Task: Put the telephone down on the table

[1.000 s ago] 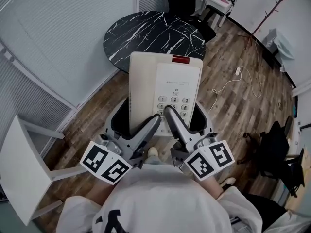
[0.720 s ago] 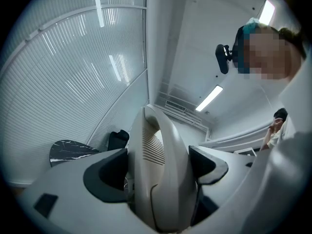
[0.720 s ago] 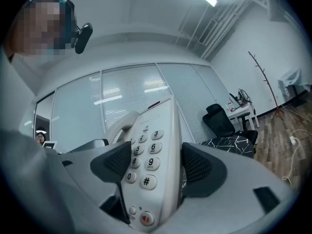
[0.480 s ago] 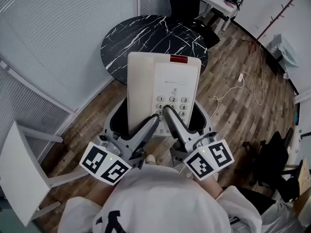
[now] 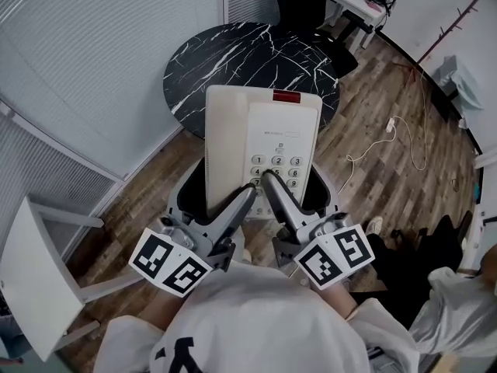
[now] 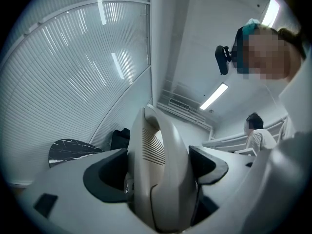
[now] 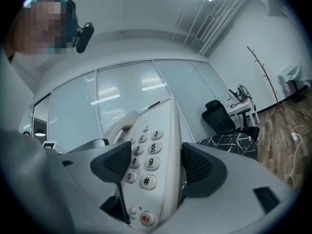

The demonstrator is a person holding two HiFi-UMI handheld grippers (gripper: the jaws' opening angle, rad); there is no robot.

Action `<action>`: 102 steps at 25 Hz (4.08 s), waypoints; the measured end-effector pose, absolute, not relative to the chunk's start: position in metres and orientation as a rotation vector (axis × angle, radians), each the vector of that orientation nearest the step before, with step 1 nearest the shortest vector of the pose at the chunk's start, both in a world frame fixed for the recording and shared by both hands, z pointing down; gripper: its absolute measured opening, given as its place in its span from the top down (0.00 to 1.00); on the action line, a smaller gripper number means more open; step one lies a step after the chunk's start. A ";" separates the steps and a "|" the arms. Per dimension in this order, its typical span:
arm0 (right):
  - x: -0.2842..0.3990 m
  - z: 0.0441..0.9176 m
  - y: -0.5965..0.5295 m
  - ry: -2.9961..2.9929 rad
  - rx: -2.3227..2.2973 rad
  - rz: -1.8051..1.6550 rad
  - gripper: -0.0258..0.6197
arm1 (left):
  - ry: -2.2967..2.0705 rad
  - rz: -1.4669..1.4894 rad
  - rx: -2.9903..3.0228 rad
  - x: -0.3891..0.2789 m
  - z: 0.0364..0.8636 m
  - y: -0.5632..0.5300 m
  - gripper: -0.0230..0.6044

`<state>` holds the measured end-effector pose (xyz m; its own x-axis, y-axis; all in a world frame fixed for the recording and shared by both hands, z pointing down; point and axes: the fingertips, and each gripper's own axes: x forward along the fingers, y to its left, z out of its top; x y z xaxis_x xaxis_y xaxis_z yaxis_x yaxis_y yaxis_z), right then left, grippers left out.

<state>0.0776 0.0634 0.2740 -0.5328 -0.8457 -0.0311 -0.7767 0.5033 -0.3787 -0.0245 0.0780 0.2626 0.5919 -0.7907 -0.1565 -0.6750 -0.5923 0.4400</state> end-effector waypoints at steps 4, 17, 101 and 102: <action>0.076 0.275 0.041 2.527 -1.401 -0.463 0.44 | -1.178 -0.488 2.493 -0.026 0.264 0.054 0.33; 0.075 0.280 -0.122 2.477 -1.473 -0.441 0.44 | -1.092 -0.460 2.534 -0.027 0.269 -0.115 0.33; 0.068 0.426 -0.345 2.492 -1.587 -1.023 0.44 | -1.176 -0.126 2.190 -0.028 0.413 -0.342 0.33; 0.068 0.429 -0.345 2.490 -1.588 -1.031 0.44 | -1.175 -0.122 2.186 -0.028 0.415 -0.342 0.33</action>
<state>0.0677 -0.3453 0.4288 -0.4844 -0.8125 0.3244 -0.8040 0.2673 -0.5312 -0.0284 -0.3422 0.4149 0.5949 -0.7755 0.2114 -0.7155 -0.3910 0.5789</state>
